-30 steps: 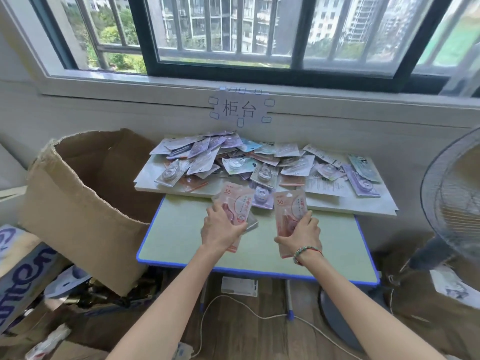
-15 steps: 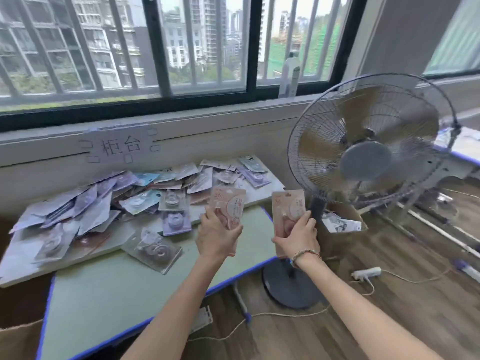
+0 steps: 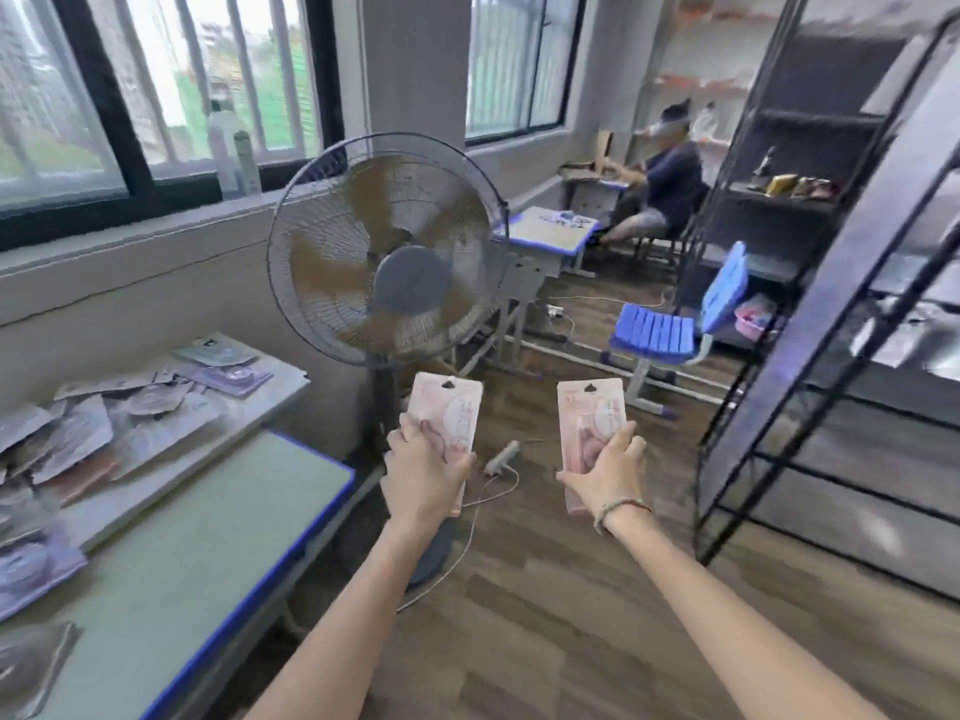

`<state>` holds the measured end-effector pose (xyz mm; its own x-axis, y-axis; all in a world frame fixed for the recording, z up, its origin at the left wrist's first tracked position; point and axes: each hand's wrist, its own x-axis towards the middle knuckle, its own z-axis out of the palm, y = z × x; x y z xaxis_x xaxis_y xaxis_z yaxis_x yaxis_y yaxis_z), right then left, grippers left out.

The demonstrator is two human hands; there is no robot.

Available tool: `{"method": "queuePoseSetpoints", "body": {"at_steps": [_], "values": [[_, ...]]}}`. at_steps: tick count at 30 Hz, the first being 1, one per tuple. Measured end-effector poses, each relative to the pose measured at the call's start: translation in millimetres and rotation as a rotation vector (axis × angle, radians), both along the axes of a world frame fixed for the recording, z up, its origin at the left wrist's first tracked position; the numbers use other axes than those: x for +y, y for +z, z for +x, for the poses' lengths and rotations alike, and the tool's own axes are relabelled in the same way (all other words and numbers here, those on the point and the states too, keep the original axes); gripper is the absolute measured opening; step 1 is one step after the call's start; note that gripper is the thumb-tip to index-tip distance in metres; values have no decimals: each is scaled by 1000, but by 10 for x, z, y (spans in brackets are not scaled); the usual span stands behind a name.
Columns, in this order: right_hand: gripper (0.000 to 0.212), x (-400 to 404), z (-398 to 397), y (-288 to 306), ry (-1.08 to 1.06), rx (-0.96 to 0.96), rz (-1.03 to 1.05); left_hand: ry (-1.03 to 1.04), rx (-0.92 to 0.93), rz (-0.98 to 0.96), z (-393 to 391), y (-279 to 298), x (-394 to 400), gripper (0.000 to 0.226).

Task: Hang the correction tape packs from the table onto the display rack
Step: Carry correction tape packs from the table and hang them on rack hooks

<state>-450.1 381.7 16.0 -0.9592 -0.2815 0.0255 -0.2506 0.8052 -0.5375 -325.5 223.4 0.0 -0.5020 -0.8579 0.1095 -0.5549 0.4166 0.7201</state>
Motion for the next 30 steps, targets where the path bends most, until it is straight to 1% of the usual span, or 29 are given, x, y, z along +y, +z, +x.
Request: {"method": "queuePoseSetpoints", "body": {"at_steps": [4,8,10,14,17,21,24,27,30], "values": [[124,705,-250,33,-159,8,3,-153,-2,-20,-495,64,516,82],[124,1407,-517,67,-298,25,15,-267,15,-21,-1008,83,1058,73],[124,1783,-677,64,-354,22,14,-326,18,-20,-1294,94,1380,73],[122,2631,-1055,47,-448,9,24,-419,45,19,-1895,135,2175,64],[121,3249,-1413,70,-496,19,31,-504,28,12,-2373,172,2781,67],[122,3975,-1860,85,-554,18,54,-557,27,25,-2966,218,3538,70],[122,4409,-2134,90,-590,24,56,-606,29,46,-3305,234,3994,78],[121,4778,-2431,70,-625,19,55,-632,17,57,-3632,220,4348,79],[119,5022,-2743,33,-640,8,45,-639,9,46,-3943,201,4574,75]]}}
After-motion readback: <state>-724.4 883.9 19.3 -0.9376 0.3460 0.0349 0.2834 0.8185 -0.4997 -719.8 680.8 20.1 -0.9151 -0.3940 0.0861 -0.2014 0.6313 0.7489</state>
